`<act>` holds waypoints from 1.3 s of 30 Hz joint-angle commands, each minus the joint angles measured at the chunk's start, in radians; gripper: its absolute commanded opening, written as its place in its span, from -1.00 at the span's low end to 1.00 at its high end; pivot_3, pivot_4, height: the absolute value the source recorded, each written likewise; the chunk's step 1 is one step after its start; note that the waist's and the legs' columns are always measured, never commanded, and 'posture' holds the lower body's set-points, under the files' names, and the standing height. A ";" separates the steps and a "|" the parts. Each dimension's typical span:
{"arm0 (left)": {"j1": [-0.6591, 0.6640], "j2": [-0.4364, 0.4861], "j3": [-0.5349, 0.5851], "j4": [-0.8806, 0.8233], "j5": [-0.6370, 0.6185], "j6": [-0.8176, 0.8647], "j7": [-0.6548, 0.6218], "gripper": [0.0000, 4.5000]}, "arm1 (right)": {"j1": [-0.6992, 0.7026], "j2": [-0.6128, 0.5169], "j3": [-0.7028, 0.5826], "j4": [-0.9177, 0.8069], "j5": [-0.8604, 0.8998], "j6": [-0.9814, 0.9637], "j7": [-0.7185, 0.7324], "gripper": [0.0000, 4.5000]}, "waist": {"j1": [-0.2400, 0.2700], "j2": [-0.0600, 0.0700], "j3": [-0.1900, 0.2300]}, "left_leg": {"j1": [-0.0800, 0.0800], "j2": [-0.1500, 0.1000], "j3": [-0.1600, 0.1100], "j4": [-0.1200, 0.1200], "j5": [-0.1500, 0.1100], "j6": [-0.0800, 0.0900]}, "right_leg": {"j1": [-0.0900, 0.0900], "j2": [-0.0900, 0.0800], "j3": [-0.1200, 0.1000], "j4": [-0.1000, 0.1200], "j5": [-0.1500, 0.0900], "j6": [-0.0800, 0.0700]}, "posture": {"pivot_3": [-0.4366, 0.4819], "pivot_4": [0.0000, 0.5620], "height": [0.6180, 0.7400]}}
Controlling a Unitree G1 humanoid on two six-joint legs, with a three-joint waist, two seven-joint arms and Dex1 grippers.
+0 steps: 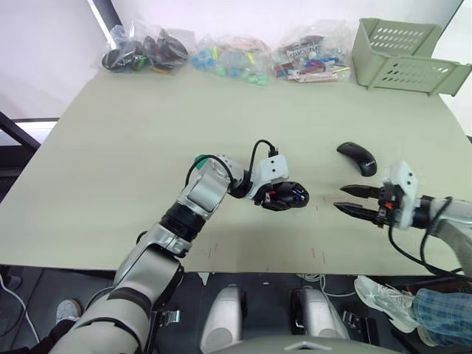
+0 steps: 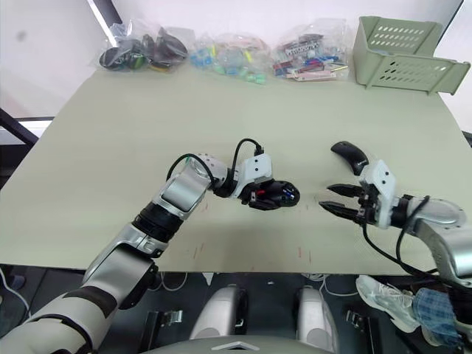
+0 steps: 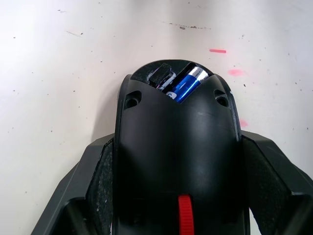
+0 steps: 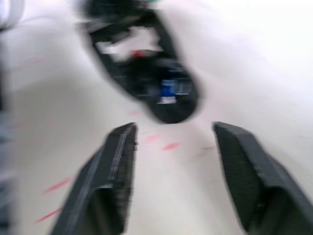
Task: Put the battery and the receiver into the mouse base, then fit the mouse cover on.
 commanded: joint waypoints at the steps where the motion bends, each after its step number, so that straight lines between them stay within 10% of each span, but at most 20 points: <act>1: 0.003 -0.003 -0.006 0.000 0.001 -0.003 -0.004 0.29 | 0.054 -0.051 -0.098 -0.063 0.041 -0.005 0.044 0.82 | -0.003 0.000 0.000 | 0.000 0.000 0.000 0.000 0.000 0.000 | 0.000 0.000 0.000 0.000 0.000 0.000 | -0.05 -0.47 1.00; 3: 0.003 -0.003 -0.004 0.000 -0.001 -0.005 -0.006 0.29 | 0.077 -0.061 -0.133 -0.075 0.060 0.000 0.043 0.98 | -0.004 0.000 0.000 | 0.000 0.000 0.002 0.001 0.000 0.000 | 0.000 -0.001 0.002 0.000 0.000 0.000 | -0.05 -0.47 1.00; 7: -0.004 -0.012 0.016 0.004 -0.016 -0.008 -0.001 0.98 | 0.108 -0.065 -0.167 -0.088 0.071 -0.001 0.041 1.00 | -0.003 0.000 0.000 | 0.000 0.000 0.002 0.001 0.000 0.000 | 0.000 0.000 0.002 0.000 0.000 0.000 | -0.05 -0.47 1.00; 24: 0.369 0.251 0.437 -0.608 -0.376 0.266 0.025 0.98 | -0.043 -0.014 -0.107 0.015 -0.032 0.114 -0.265 1.00 | -0.023 0.000 0.001 | 0.001 0.000 0.003 0.001 0.000 0.000 | -0.001 0.000 0.005 0.000 0.000 0.000 | -0.05 -0.47 1.00; 39: 0.850 0.225 0.816 -0.777 -0.780 0.052 -0.007 0.98 | -0.456 0.075 0.047 0.383 -0.163 0.307 -0.453 1.00 | -0.022 0.000 0.001 | 0.001 0.000 0.005 0.001 0.000 0.000 | -0.002 0.000 0.007 0.001 0.000 -0.001 | -0.05 -0.47 1.00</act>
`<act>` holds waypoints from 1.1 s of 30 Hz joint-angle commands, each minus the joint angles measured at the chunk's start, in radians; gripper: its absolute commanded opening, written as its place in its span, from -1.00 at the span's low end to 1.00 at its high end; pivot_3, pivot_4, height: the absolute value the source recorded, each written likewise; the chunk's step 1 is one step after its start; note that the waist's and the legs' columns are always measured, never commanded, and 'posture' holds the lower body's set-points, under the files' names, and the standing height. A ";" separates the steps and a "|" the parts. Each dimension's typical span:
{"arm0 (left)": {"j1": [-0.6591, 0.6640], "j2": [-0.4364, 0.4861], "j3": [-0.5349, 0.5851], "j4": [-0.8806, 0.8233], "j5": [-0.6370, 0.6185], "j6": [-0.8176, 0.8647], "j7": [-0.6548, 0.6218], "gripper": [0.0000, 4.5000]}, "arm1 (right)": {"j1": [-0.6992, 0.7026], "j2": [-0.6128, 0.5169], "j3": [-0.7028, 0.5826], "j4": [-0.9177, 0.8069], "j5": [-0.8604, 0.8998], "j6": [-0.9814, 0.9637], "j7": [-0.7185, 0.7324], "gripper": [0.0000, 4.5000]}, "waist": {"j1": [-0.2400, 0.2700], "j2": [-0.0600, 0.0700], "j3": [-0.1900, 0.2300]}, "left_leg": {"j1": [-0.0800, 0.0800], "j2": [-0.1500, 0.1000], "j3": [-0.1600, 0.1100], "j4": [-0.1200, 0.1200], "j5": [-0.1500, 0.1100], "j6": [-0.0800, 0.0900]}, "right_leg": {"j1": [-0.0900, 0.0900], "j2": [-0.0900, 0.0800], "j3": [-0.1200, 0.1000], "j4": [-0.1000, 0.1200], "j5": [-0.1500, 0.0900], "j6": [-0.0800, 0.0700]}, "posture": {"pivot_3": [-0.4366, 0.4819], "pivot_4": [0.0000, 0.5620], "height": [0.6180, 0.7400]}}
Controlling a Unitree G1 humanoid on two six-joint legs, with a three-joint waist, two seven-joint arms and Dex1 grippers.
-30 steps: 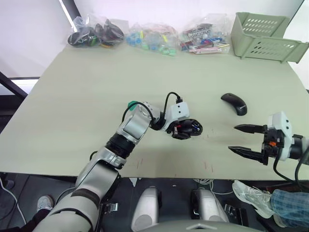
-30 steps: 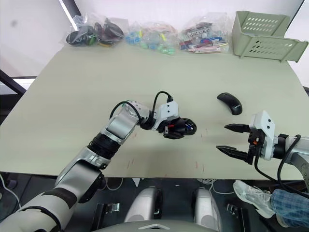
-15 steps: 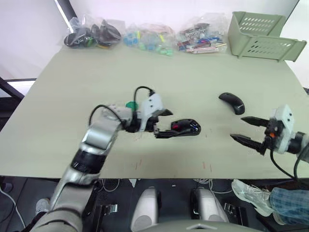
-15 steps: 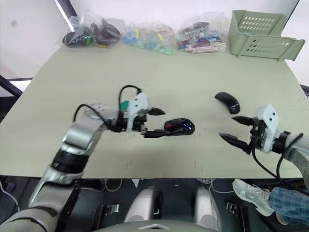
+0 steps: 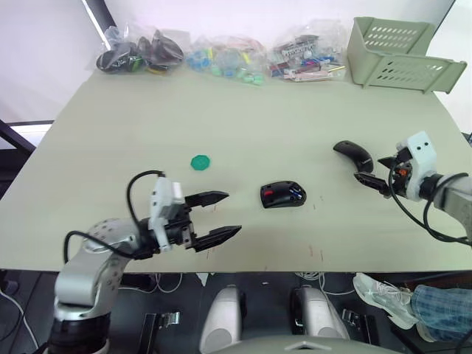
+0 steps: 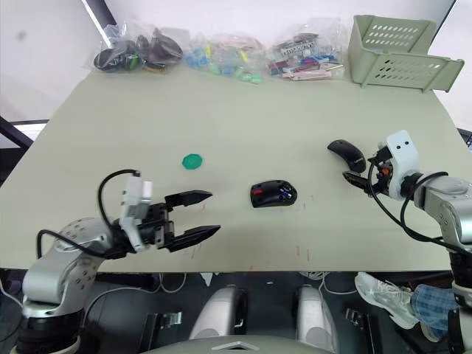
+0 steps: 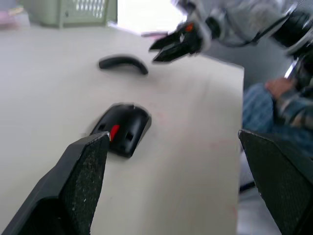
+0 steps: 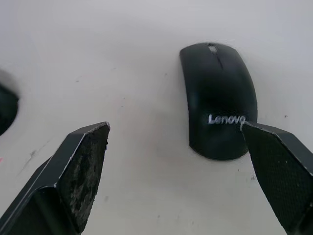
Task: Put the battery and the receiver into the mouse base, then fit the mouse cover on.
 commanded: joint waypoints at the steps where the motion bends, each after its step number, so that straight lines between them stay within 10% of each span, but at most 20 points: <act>1: 0.013 0.000 0.039 -0.021 -0.075 -0.024 0.022 0.98 | -0.098 0.032 0.008 0.103 -0.034 0.002 -0.028 1.00 | 0.002 0.000 0.000 | 0.000 0.000 0.000 0.000 0.000 0.000 | 0.000 0.000 0.000 0.000 0.000 0.000 | -0.05 -0.47 1.00; 33: 0.002 0.064 -0.007 -0.005 -0.135 -0.066 0.045 0.98 | -0.363 0.031 0.134 0.538 -0.233 -0.098 0.223 1.00 | -0.008 0.001 0.000 | -0.001 0.000 0.001 -0.002 0.000 0.000 | -0.001 0.001 0.001 -0.001 0.000 0.000 | -0.05 -0.47 1.00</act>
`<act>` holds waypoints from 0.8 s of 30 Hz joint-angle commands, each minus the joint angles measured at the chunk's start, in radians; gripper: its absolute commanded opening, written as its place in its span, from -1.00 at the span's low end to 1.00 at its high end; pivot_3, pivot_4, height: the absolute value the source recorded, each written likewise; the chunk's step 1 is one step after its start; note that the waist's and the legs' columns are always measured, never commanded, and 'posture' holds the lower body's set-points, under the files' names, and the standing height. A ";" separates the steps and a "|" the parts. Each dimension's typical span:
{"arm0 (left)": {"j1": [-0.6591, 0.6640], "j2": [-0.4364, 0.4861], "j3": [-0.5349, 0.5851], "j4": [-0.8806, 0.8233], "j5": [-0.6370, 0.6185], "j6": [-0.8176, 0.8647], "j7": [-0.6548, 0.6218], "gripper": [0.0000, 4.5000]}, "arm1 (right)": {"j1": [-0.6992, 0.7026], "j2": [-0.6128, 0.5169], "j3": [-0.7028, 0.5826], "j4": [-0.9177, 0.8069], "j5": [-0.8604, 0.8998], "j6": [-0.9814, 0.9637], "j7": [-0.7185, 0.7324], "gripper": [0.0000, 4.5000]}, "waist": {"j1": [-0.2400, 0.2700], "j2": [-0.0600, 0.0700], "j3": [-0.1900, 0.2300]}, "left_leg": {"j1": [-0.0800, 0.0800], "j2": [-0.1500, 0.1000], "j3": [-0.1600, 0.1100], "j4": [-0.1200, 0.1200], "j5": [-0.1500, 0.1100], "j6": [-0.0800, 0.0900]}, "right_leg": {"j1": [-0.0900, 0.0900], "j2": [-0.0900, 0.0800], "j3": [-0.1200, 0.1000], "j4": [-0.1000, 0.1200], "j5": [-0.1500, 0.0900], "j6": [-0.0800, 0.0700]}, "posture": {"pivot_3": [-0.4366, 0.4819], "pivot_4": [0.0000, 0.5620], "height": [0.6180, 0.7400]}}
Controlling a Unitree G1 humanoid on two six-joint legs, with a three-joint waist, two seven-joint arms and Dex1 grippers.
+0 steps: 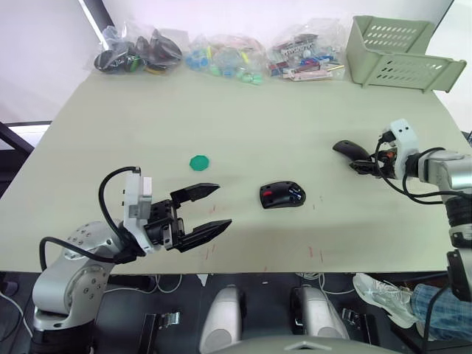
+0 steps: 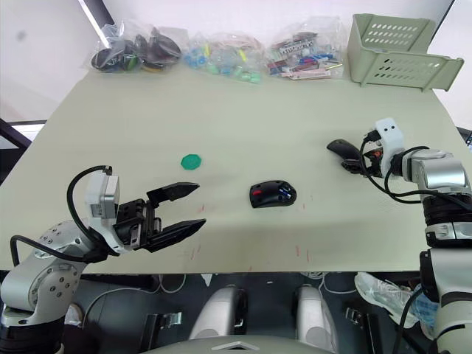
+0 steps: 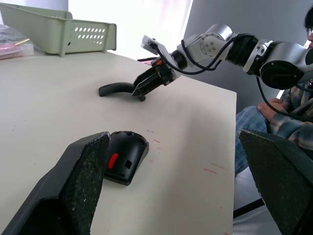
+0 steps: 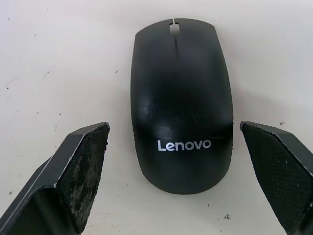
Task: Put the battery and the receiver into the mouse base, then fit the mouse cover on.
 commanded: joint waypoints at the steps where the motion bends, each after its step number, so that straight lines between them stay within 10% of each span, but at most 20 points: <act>1: -0.006 0.009 -0.008 -0.004 -0.020 -0.020 -0.006 0.98 | -0.026 -0.024 -0.007 -0.018 -0.015 -0.014 0.019 1.00 | 0.000 0.000 0.000 | 0.000 0.000 0.000 0.000 0.000 0.000 | 0.000 0.000 0.000 0.000 0.000 0.000 | -0.05 -0.47 1.00; 24: -0.011 0.018 -0.044 0.009 -0.009 -0.055 -0.018 0.98 | -0.025 -0.021 -0.024 0.010 -0.059 -0.051 0.018 1.00 | 0.000 0.001 0.000 | 0.000 0.000 0.000 0.000 0.000 0.000 | 0.000 0.000 0.000 0.000 0.000 0.000 | -0.05 -0.47 1.00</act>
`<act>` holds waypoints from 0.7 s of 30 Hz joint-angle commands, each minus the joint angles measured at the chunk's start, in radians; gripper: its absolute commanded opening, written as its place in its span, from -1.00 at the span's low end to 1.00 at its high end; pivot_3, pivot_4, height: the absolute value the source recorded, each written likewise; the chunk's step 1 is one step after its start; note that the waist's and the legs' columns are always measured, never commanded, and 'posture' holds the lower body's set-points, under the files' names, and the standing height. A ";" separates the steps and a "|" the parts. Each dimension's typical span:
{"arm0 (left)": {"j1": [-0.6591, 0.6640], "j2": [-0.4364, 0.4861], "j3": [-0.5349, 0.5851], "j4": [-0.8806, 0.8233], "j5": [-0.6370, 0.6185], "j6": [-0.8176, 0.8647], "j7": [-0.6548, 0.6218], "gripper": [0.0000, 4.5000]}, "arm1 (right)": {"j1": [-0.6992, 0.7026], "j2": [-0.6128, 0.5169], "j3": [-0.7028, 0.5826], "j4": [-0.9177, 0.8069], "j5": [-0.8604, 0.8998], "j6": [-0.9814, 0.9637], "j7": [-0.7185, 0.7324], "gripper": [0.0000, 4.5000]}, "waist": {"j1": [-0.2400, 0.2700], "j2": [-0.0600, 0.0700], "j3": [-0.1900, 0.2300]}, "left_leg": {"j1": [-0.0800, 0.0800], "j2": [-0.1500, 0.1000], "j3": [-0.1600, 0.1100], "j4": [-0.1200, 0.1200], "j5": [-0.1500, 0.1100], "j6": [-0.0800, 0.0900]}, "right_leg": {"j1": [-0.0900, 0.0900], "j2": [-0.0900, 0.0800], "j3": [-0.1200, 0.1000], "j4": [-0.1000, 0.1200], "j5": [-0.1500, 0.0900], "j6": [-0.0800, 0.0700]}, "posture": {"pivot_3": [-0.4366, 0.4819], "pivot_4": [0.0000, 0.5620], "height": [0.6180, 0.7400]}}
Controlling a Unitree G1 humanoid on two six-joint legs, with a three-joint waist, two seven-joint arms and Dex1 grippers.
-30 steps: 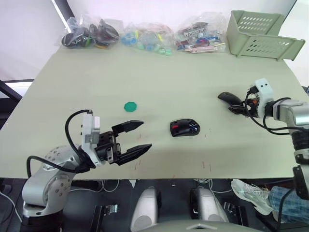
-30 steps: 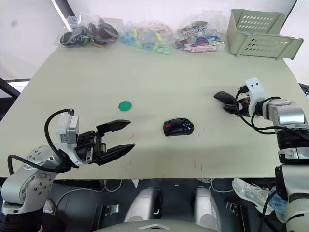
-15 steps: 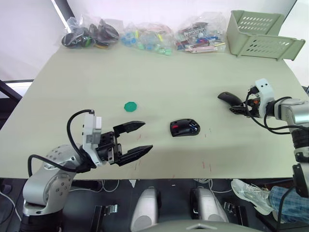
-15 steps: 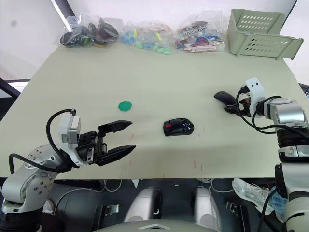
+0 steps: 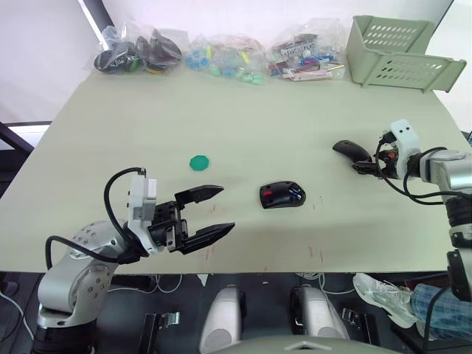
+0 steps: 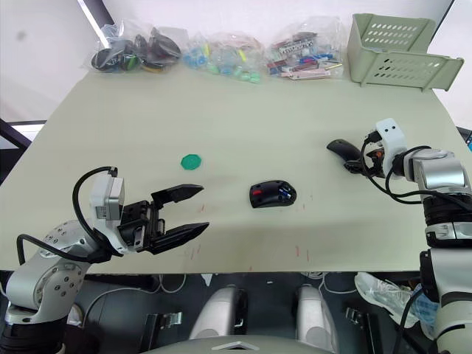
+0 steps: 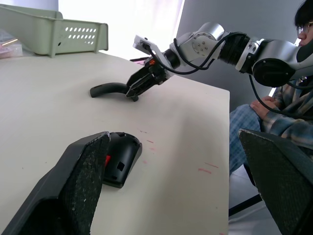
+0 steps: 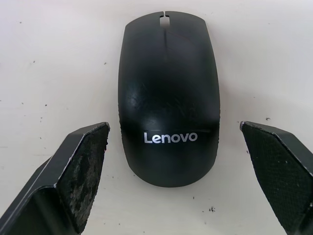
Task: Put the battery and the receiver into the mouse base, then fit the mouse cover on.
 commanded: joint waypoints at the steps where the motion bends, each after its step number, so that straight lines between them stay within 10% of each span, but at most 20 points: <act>1: -0.010 0.011 -0.007 -0.002 -0.009 -0.019 -0.006 0.98 | -0.027 -0.021 -0.019 0.006 -0.008 -0.032 0.004 1.00 | 0.000 0.000 0.000 | 0.000 0.000 0.000 0.000 0.000 0.000 | 0.000 0.000 0.000 0.000 0.000 0.000 | -0.05 -0.47 1.00; 21: -0.005 0.008 -0.018 -0.002 -0.008 -0.032 0.009 1.00 | -0.065 -0.005 -0.009 0.068 -0.041 -0.080 0.022 0.61 | 0.000 0.002 0.002 | 0.000 0.000 0.000 0.000 0.000 0.000 | 0.000 0.000 0.000 -0.001 0.000 0.000 | -0.05 -0.47 1.00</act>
